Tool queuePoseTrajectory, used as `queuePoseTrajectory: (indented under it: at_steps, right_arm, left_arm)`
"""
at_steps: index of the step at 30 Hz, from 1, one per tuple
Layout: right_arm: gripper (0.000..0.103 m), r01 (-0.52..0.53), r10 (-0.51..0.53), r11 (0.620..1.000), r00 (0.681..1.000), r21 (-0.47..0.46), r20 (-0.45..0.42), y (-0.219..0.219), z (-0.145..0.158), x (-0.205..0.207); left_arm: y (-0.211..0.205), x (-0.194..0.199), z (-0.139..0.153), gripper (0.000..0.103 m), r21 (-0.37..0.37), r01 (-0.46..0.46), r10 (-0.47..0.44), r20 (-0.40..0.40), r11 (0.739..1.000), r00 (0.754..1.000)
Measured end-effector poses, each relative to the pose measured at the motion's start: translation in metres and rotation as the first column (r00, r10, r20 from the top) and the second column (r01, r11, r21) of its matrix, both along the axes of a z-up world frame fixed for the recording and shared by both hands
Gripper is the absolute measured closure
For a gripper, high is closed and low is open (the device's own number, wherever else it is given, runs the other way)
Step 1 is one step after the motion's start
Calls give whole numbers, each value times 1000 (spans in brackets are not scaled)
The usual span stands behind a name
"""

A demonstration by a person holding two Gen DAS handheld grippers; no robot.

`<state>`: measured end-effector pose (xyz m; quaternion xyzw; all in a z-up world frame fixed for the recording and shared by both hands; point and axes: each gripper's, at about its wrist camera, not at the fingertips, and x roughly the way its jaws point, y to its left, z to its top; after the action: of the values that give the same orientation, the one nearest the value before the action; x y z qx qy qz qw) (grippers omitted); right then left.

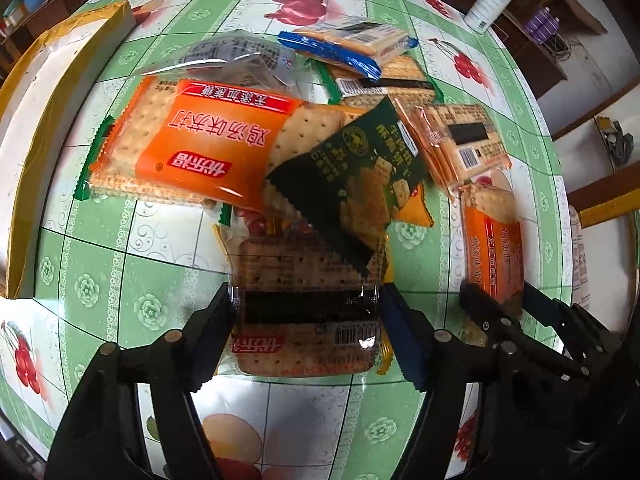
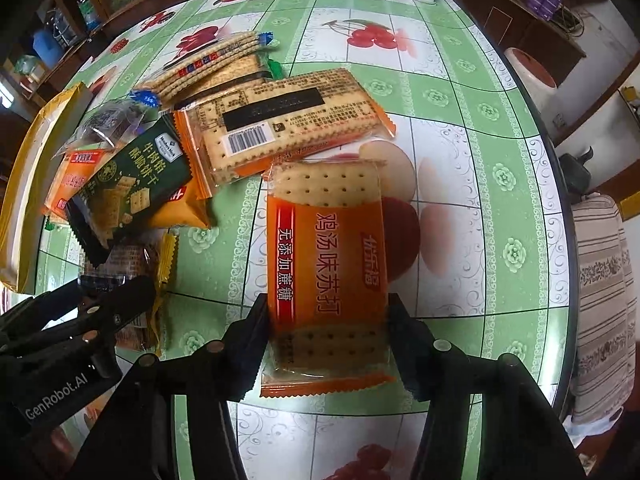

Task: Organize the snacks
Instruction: 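Grasp the orange cracker pack with the right tool while the left tool grasps a clear cracker pack, then carry both packs to the white tray and open both tools to release them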

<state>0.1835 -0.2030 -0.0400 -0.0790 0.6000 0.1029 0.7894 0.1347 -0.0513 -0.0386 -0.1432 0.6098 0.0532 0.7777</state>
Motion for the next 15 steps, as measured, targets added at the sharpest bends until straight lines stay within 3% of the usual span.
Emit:
queuePoseTrajectory:
  at_steps: [8,15]
  right_arm:
    - [46,-7,7,1000,1000,30,-9,-12,4,-28]
    - [46,-19,21,998,999,52,-34,-15,6,-58]
  left_arm:
    - [1,-36,5,34,-14,35,-35,20,999,999]
    - [0,-67,7,34,27,102,-103,44,994,994]
